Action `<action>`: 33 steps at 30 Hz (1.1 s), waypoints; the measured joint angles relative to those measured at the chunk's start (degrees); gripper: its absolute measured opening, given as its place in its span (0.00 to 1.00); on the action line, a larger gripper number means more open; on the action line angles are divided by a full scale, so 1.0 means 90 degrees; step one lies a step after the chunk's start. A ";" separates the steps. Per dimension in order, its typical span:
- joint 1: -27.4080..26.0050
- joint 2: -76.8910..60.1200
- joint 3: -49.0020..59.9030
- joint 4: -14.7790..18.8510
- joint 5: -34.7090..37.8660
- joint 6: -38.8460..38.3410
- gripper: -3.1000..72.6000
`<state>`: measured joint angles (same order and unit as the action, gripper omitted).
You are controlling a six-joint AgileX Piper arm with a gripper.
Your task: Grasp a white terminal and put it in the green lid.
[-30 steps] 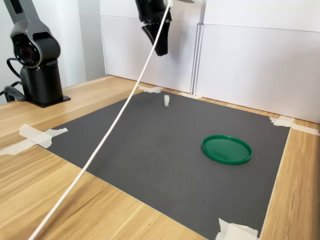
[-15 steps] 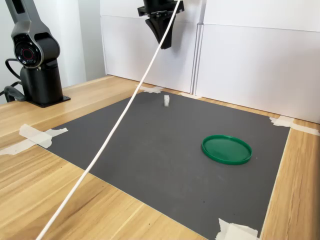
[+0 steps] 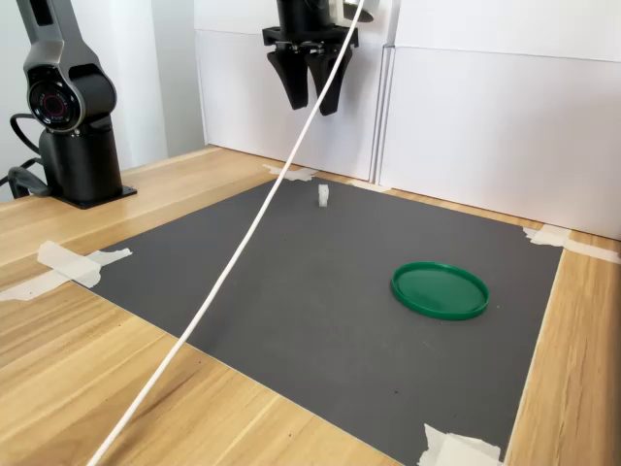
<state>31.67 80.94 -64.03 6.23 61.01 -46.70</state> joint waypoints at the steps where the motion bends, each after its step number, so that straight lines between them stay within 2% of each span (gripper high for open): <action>1: 0.0000 0.0031 0.0000 0.0000 0.0008 0.0000 0.95; 6: 0.0000 0.0153 0.0000 0.0145 0.0091 -0.0173 0.98; 9: 0.0000 0.0170 0.0000 0.0207 -0.0174 -0.0099 0.98; 20: 0.0002 0.0553 0.0268 0.0067 -0.0929 0.0417 0.96; 24: 0.0002 0.0691 0.0537 -0.0083 -0.1233 0.0452 0.96; 33: 0.0002 0.1150 0.0680 -0.0081 -0.1594 0.0452 0.96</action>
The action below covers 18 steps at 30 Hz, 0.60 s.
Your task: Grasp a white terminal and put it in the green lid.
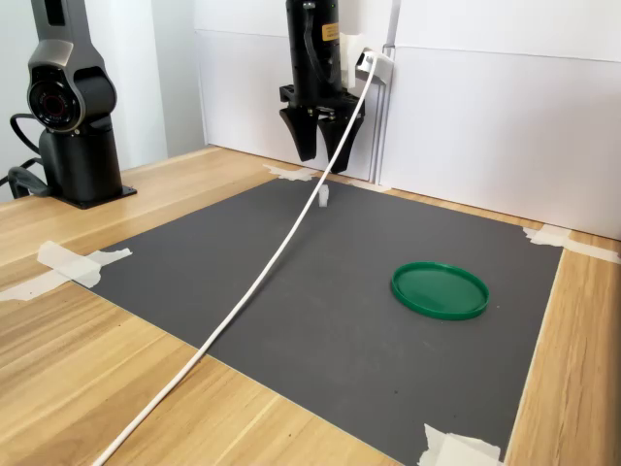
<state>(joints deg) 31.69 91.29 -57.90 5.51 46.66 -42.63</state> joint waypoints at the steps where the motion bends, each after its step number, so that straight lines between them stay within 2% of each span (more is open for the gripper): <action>1: 0.0000 0.0058 0.0007 0.0000 -0.0008 0.0000 0.96; 18: 0.0000 0.0632 0.0015 0.0000 -0.0319 -0.0006 0.96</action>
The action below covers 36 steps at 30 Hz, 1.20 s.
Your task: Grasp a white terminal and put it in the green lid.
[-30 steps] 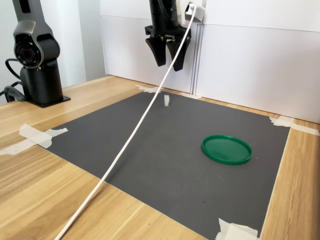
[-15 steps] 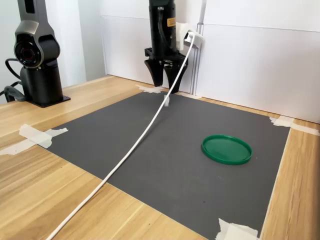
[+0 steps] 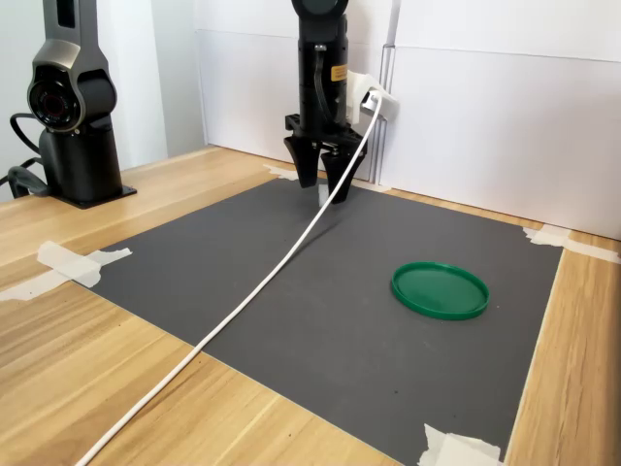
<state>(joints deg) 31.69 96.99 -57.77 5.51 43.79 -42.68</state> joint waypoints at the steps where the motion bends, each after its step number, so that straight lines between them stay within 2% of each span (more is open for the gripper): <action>1: 0.0000 0.0022 0.0000 0.0000 -0.0007 0.0000 0.96; 9: 0.0000 0.0156 0.0000 -0.0003 -0.0020 -0.0014 0.96; 14: 0.0000 0.0156 0.0000 -0.0003 -0.0042 0.0024 0.89; 23: 0.0000 0.0156 0.0000 -0.0003 -0.0095 0.0311 0.54; 26: 0.0000 0.0161 0.0000 -0.0003 -0.0097 0.0412 0.45; 36: 0.0000 0.0168 0.0000 -0.0003 -0.0068 0.0568 0.44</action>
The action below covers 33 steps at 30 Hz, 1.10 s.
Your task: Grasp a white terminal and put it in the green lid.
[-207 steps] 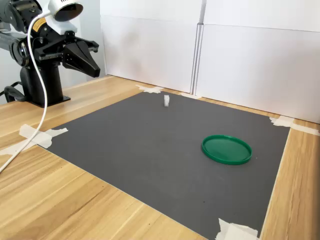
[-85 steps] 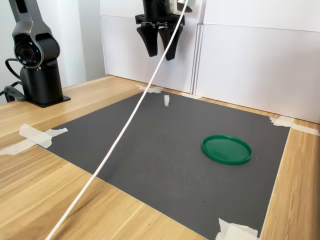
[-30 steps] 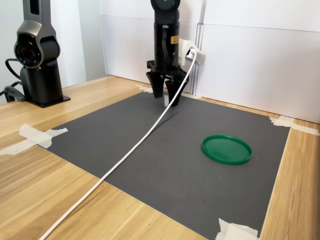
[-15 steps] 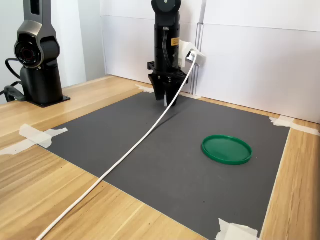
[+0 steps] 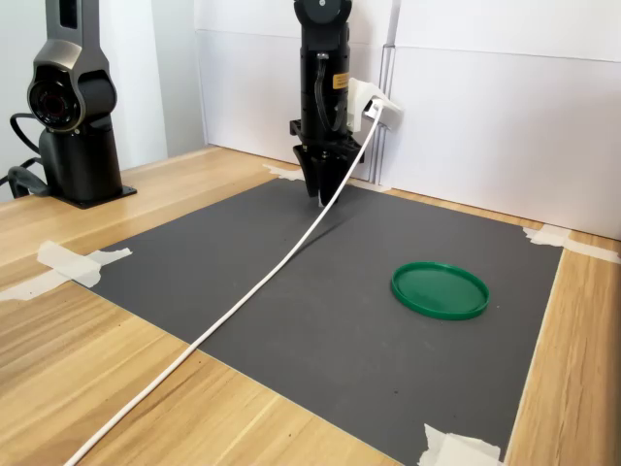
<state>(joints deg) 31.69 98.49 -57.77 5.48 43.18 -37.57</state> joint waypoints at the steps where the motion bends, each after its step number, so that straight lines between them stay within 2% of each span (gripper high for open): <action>1: 0.0000 0.0000 0.0000 -0.0005 0.0032 0.0006 0.44; 6: 0.0000 0.0012 -0.0159 -0.0111 0.0417 0.0006 0.44; 13: -0.0010 -0.0111 -0.0993 -0.0169 0.1172 0.0008 0.44; 17: -0.0214 -0.0220 -0.1409 -0.0136 0.1475 0.0008 0.44; 21: -0.0779 -0.0265 -0.1624 -0.0124 0.1497 -0.0100 0.44; 28: -0.1866 -0.0238 -0.1791 -0.0146 0.1366 -0.0795 0.44; 33: -0.2434 0.0142 -0.2290 -0.0167 0.1398 -0.0957 0.44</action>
<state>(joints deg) 9.79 99.78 -78.38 3.97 55.76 -46.18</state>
